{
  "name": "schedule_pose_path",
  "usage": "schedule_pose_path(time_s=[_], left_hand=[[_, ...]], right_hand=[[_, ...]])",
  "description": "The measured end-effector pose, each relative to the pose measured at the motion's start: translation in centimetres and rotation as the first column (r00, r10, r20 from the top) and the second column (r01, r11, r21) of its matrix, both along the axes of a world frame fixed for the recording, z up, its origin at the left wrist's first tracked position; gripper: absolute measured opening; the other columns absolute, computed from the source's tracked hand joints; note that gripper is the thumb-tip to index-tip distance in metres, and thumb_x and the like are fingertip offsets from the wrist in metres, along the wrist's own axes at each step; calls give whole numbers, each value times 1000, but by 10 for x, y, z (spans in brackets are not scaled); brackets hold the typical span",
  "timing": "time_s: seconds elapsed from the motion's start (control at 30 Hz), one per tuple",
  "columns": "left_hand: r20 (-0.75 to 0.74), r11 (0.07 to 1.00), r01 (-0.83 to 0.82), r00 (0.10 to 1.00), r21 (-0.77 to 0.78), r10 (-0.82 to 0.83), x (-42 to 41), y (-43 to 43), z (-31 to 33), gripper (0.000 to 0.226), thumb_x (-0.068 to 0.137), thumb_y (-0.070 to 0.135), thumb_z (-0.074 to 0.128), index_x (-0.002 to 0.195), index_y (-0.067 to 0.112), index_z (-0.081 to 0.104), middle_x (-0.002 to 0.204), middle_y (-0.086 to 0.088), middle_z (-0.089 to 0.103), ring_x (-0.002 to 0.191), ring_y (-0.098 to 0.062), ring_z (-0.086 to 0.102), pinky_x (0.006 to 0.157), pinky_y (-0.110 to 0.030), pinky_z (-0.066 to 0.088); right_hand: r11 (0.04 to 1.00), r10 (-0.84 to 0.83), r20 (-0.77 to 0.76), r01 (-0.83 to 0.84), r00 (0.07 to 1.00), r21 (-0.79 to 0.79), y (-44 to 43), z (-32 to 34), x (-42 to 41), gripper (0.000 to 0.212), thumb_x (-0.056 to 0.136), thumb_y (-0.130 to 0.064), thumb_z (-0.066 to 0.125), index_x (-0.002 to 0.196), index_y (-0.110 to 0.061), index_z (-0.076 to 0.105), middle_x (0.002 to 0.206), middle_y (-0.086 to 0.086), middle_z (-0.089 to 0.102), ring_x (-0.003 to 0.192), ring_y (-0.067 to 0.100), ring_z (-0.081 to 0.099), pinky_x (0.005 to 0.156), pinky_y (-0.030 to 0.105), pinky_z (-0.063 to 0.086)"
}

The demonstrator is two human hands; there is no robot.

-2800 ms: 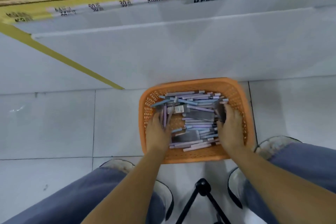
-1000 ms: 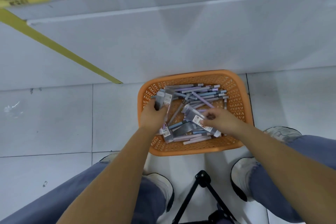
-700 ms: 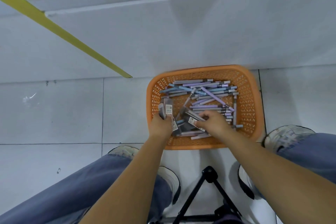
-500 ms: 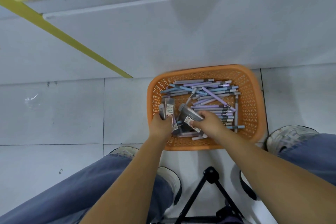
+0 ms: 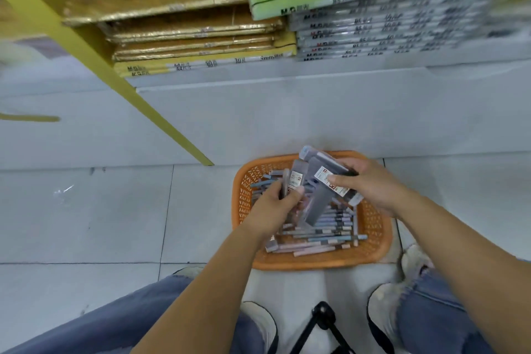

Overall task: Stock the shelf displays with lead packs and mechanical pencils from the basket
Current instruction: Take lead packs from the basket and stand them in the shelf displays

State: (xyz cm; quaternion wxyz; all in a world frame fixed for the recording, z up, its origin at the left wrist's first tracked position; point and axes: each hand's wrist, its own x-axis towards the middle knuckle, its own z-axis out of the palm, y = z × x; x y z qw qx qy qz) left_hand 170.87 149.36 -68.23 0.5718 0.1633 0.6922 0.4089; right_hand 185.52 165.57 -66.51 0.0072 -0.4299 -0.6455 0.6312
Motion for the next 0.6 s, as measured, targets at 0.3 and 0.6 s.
schedule_pose_path(time_s=[0.3, 0.6], left_hand=[[-209, 986, 88, 976, 139, -57, -1, 1, 109, 41, 72, 38, 79, 103, 13, 71, 99, -9, 76, 96, -26, 70, 88, -43, 55], [-20, 894, -120, 990, 432, 142, -21, -16, 228, 26, 100, 19, 59, 119, 2, 62, 82, -3, 76, 69, -16, 71, 56, -21, 53]], right_hand=[[989, -116, -303, 83, 946, -120, -24, 112, -11, 18, 87, -11, 66, 105, -7, 67, 90, 10, 73, 74, 20, 69, 61, 27, 54], [987, 41, -452, 34, 891, 158, -27, 235, -12, 26, 89, -17, 66, 115, -18, 65, 93, 4, 74, 80, 16, 69, 70, 25, 50]])
